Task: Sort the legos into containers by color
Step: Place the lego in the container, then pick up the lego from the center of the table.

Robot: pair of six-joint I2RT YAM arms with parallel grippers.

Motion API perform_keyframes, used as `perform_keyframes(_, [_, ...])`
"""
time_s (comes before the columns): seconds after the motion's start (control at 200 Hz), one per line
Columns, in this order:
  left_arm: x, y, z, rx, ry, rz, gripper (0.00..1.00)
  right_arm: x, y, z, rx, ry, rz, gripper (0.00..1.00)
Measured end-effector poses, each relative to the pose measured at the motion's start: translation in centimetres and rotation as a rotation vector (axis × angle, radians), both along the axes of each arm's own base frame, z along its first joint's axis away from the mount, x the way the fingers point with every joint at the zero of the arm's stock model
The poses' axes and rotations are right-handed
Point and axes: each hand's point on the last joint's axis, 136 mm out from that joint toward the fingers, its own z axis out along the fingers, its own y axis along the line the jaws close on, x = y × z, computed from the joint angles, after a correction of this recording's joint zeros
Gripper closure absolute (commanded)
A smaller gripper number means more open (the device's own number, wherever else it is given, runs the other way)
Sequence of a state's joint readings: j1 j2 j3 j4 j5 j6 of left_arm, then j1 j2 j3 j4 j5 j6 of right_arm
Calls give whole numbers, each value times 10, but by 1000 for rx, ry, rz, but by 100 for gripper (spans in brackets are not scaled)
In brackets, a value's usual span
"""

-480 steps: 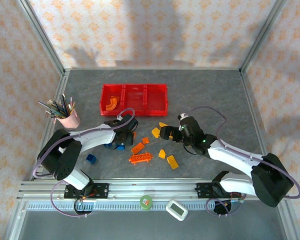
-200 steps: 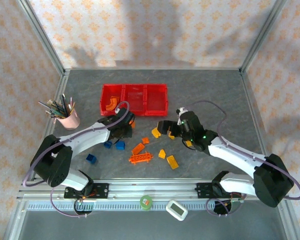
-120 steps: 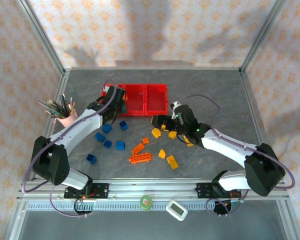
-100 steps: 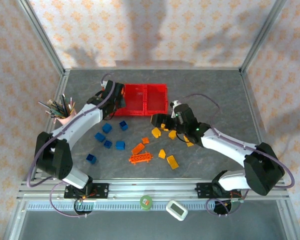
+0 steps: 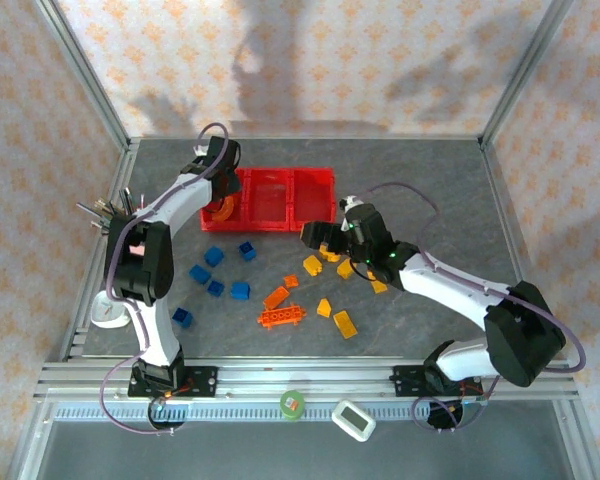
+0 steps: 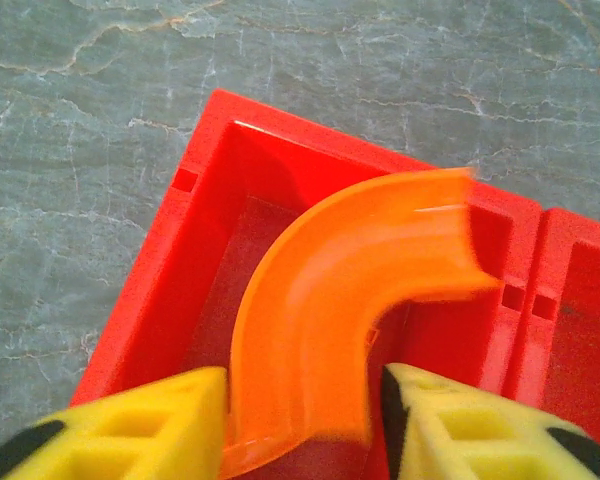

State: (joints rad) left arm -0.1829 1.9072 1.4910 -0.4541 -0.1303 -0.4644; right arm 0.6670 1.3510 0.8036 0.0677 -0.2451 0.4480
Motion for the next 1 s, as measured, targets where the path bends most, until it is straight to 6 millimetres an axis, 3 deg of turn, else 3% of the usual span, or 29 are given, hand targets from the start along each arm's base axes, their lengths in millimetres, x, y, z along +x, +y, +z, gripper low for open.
perform_keyframes(0.325, [-5, -1, 3, 1, 13, -16, 43, 3, 0, 8, -17, -24, 2, 0])
perform_keyframes(0.49, [-30, -12, 20, -47, -5, -69, 42, 0, -3, 5, -37, -11, 7, 0])
perform_keyframes(0.571, [-48, -25, 31, -57, -20, -116, 40, -3, -6, 4, -42, -4, 7, 0])
perform_keyframes(0.746, [-90, -75, 46, -65, -45, -274, 38, -18, -16, -7, -65, 30, 12, 0])
perform_keyframes(1.001, [-156, -123, 34, -83, -10, -454, 33, -51, -36, -43, -104, 127, 25, 0])
